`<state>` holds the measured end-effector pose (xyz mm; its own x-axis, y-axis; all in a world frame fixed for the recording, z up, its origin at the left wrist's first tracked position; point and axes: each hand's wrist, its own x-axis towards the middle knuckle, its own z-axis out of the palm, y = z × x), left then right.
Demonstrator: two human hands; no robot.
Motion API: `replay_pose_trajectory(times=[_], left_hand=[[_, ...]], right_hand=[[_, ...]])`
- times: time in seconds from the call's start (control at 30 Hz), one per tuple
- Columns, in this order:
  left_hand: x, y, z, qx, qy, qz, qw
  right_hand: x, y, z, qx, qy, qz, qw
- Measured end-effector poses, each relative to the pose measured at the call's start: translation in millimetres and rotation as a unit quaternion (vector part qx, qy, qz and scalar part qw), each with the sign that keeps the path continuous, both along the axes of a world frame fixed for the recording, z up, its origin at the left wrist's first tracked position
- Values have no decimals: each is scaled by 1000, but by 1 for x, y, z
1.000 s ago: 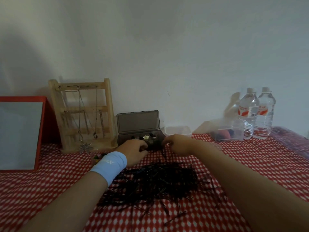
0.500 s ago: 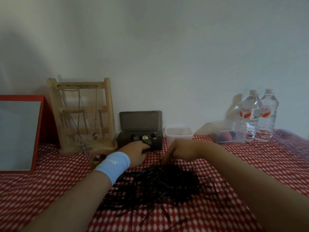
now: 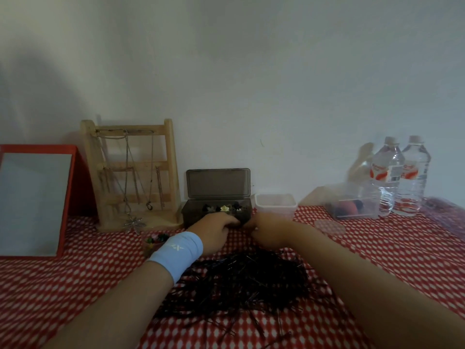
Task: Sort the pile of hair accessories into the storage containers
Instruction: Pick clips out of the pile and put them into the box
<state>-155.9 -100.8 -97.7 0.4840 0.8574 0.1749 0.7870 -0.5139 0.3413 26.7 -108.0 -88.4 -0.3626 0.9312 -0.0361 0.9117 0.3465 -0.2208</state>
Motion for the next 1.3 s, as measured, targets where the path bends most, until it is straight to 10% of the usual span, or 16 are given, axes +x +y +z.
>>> replay_pose_trajectory(times=[0.5, 0.9, 1.3], left_hand=[[17, -8, 1, -50, 88, -52, 993], [61, -87, 16, -107, 234, -134, 957], [29, -113, 12, 24, 159, -124, 979]], right_hand=[[51, -22, 33, 3, 73, 11, 997], [89, -111, 44, -177, -171, -116, 962], [52, -121, 38, -156, -23, -76, 985]])
